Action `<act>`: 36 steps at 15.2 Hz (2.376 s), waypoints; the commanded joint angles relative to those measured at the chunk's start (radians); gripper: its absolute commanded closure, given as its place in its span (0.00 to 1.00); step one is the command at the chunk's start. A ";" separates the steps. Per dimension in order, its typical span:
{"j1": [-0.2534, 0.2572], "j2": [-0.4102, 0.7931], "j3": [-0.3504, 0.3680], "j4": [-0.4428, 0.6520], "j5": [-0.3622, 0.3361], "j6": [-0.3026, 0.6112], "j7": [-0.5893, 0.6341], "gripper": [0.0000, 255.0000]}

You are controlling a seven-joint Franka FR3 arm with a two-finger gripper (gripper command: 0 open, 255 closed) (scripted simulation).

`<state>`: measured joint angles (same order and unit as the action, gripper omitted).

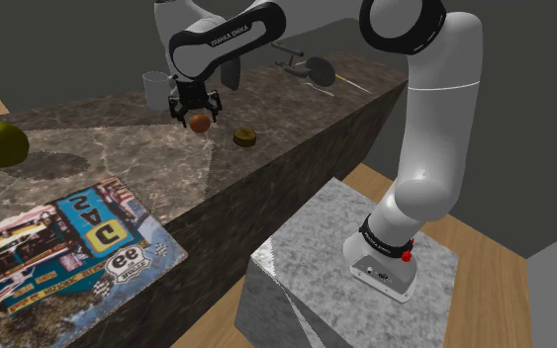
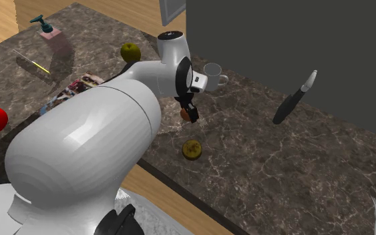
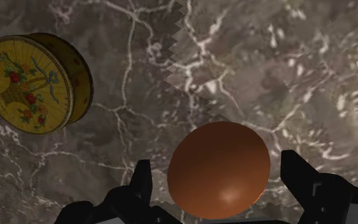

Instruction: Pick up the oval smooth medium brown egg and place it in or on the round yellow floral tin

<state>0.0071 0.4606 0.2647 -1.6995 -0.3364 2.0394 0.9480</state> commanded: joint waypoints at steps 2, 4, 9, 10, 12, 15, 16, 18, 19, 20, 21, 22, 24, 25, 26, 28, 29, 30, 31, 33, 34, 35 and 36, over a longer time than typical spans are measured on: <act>0.000 0.001 0.000 -0.001 -0.001 0.002 0.000 0.00; 0.000 0.001 0.000 -0.001 -0.001 0.002 0.000 0.00; 0.000 0.001 0.000 -0.001 -0.001 0.002 0.000 1.00; 0.000 0.001 0.000 -0.001 0.000 0.002 0.000 1.00; 0.000 0.001 0.000 -0.001 0.000 0.002 0.000 1.00; 0.000 0.001 0.000 -0.001 -0.001 0.002 0.000 1.00; -0.001 -0.006 0.001 0.003 0.002 -0.008 -0.003 1.00; -0.002 -0.018 0.004 0.013 0.008 -0.028 -0.009 1.00; -0.002 -0.023 0.005 0.018 0.011 -0.039 -0.012 1.00; -0.002 -0.029 0.006 0.024 0.014 -0.049 -0.016 1.00; -0.003 -0.034 0.007 0.029 0.016 -0.060 -0.019 1.00; -0.003 -0.040 0.008 0.035 0.019 -0.071 -0.022 1.00; -0.003 -0.049 0.010 0.048 0.024 -0.092 -0.028 1.00; -0.004 -0.054 0.011 0.055 0.026 -0.103 -0.031 1.00; -0.004 -0.059 0.012 0.062 0.028 -0.114 -0.034 1.00; -0.004 -0.067 0.013 0.076 0.033 -0.137 -0.040 1.00; -0.004 -0.071 0.014 0.084 0.035 -0.148 -0.043 1.00; -0.004 -0.075 0.015 0.092 0.037 -0.159 -0.045 1.00; -0.003 -0.078 0.015 0.101 0.039 -0.171 -0.048 1.00; -0.003 -0.085 0.017 0.118 0.042 -0.194 -0.054 1.00; -0.003 -0.088 0.017 0.127 0.044 -0.206 -0.057 1.00; -0.002 -0.091 0.018 0.137 0.046 -0.217 -0.059 1.00; -0.002 -0.093 0.018 0.147 0.047 -0.229 -0.062 1.00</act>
<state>0.0043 0.3678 0.2828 -1.5679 -0.2905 1.8251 0.8893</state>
